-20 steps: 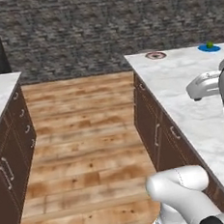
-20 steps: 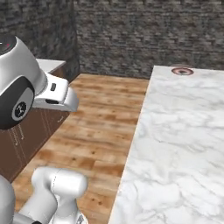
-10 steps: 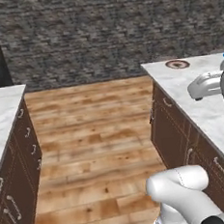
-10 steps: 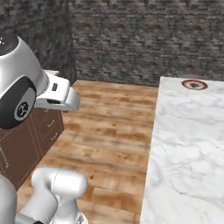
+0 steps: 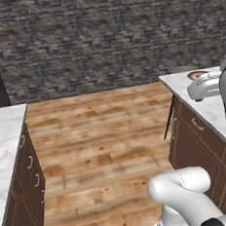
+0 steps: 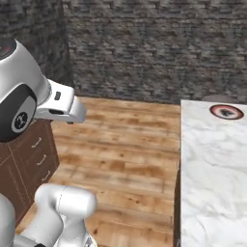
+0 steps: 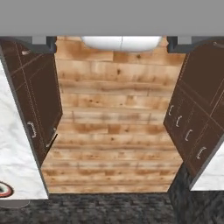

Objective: Transport the steak and lime to the fridge. Place the steak on the rack containing meat and place the lime on the rack containing the vegetable, ensuring meats and vegetables are on different racks.

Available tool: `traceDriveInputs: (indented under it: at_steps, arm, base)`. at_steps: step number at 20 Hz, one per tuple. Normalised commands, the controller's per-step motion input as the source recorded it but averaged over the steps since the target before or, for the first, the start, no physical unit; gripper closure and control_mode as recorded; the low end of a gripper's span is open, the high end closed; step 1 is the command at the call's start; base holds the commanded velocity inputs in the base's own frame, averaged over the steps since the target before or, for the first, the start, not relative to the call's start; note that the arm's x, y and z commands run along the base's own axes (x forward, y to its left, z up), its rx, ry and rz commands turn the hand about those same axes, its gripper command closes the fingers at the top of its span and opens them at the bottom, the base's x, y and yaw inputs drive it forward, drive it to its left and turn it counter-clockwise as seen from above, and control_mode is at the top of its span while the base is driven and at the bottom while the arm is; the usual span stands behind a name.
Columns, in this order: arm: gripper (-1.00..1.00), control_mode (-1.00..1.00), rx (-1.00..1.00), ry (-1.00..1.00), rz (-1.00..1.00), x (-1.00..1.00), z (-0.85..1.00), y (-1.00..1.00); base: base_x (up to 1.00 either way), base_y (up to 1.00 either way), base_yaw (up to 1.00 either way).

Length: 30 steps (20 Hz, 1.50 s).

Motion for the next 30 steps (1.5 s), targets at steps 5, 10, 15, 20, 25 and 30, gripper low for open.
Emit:
traceDriveInputs:
  at_steps: [5,10,15,20,25,30]
  arm:
    - [-1.0,1.0,0.0,0.0,0.0,0.0,0.0,0.0]
    - [-1.0,1.0,0.0,0.0,0.0,0.0,0.0,0.0]
    - [-1.0,1.0,0.0,0.0,0.0,0.0,0.0,0.0]
    - [-1.0,1.0,0.0,0.0,0.0,0.0,0.0,0.0]
    - [-1.0,1.0,0.0,0.0,0.0,0.0,0.0,0.0]
    - [-1.0,1.0,0.0,0.0,0.0,0.0,0.0,0.0]
  base:
    - [1.0,0.1,-0.1]
    - [1.0,0.1,-0.18]
    - [1.0,0.12,-0.09]
    - [1.0,0.22,-0.14]
    - [1.0,0.28,-0.23]
    - [1.0,0.74,-0.52]
